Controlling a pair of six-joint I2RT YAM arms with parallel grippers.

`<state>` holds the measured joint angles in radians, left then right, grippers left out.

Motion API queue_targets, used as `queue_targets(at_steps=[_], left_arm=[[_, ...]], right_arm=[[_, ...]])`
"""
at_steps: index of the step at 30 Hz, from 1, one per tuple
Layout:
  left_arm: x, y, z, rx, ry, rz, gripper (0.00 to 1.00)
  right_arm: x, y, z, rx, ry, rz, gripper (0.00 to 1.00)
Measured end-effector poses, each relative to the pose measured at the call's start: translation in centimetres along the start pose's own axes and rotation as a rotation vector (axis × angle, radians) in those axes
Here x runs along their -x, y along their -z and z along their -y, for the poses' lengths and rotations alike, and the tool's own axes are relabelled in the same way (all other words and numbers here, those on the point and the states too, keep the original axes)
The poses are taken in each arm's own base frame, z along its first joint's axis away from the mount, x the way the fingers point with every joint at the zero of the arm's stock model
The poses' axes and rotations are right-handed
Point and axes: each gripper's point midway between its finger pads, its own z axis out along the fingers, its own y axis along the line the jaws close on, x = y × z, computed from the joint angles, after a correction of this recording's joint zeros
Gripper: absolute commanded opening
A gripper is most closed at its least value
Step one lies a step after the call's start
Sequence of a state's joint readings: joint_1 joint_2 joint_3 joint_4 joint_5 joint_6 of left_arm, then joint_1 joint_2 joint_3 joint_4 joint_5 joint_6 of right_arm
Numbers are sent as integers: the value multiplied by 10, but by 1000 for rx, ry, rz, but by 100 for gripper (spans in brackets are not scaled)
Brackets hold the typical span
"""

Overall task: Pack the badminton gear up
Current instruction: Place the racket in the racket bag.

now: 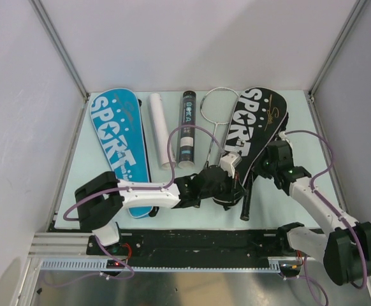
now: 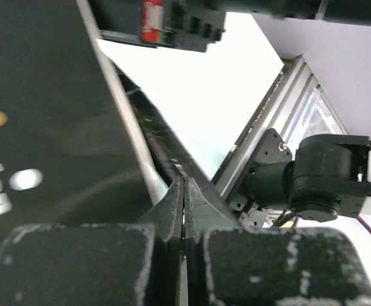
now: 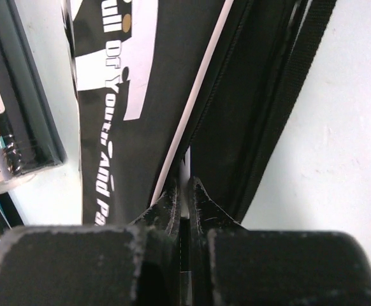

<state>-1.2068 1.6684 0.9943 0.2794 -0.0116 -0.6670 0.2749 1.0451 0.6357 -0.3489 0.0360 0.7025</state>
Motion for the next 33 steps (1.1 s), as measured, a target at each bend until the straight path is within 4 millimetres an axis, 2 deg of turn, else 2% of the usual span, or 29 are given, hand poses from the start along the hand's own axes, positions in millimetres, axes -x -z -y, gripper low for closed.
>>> queue_targets(at_steps=[4, 9, 11, 14, 16, 20, 22, 27, 33], left_arm=[[-3, 0, 10, -42, 39, -2, 0], [-18, 3, 11, -54, 64, -32, 0], [-21, 3, 10, -50, 64, -39, 7], [-20, 4, 4, -24, 31, -28, 26], [-17, 8, -5, 26, -10, -18, 36], [-3, 25, -39, 208, -138, 28, 56], [2, 32, -56, 293, -201, 33, 62], [0, 39, -90, 458, -348, -16, 68], [-20, 33, -123, 569, -464, -117, 66]], right_arm=[[3, -15, -6, 27, -12, 9, 0], [8, -34, -11, 41, -25, 33, 0], [8, -40, -11, 41, -26, 35, 0], [6, -44, -9, 43, -26, 36, 0], [5, -45, -9, 49, -26, 38, 0], [5, -47, -10, 64, -27, 34, 0], [4, -48, -12, 76, -27, 30, 0], [4, -47, -14, 88, -30, 24, 0], [4, -47, -14, 93, -33, 20, 0]])
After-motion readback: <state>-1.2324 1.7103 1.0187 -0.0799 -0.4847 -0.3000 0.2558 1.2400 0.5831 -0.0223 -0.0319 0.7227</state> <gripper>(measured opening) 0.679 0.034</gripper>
